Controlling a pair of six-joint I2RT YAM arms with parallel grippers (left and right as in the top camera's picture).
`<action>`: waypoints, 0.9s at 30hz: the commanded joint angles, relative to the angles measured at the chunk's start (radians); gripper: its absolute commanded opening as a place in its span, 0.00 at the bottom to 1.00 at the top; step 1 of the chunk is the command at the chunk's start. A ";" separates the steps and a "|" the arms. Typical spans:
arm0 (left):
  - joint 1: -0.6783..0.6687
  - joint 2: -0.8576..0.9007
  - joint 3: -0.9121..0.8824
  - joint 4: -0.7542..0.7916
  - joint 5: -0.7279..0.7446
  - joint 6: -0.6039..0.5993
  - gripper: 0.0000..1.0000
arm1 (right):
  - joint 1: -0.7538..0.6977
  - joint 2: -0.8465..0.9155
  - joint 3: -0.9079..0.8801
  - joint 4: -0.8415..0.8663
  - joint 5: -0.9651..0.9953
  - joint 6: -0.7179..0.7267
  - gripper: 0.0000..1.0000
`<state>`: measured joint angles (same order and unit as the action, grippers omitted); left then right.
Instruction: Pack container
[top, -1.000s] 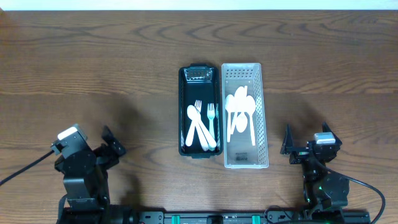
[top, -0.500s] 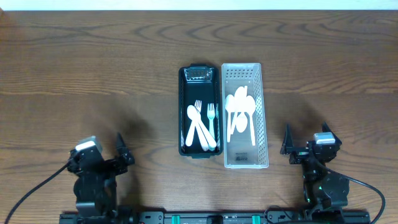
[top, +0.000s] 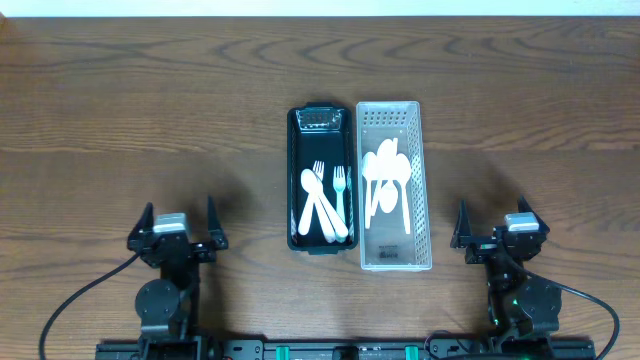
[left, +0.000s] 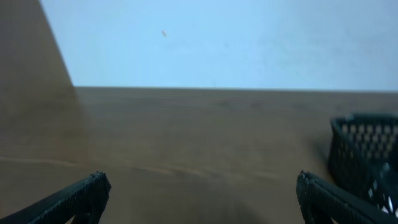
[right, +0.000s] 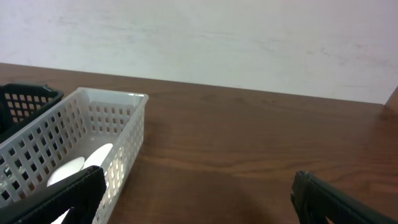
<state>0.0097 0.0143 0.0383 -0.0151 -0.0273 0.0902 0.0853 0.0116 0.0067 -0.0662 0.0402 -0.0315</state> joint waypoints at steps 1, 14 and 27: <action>-0.007 -0.013 -0.035 0.006 0.076 0.038 0.98 | -0.006 -0.006 -0.001 -0.005 -0.004 -0.010 0.99; -0.042 -0.013 -0.034 -0.048 0.129 0.063 0.98 | -0.006 -0.006 -0.001 -0.005 -0.004 -0.010 0.99; -0.047 -0.012 -0.034 -0.047 0.129 0.063 0.98 | -0.006 -0.006 -0.001 -0.005 -0.004 -0.010 0.99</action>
<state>-0.0341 0.0116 0.0193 -0.0265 0.0723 0.1356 0.0853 0.0116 0.0067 -0.0662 0.0402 -0.0319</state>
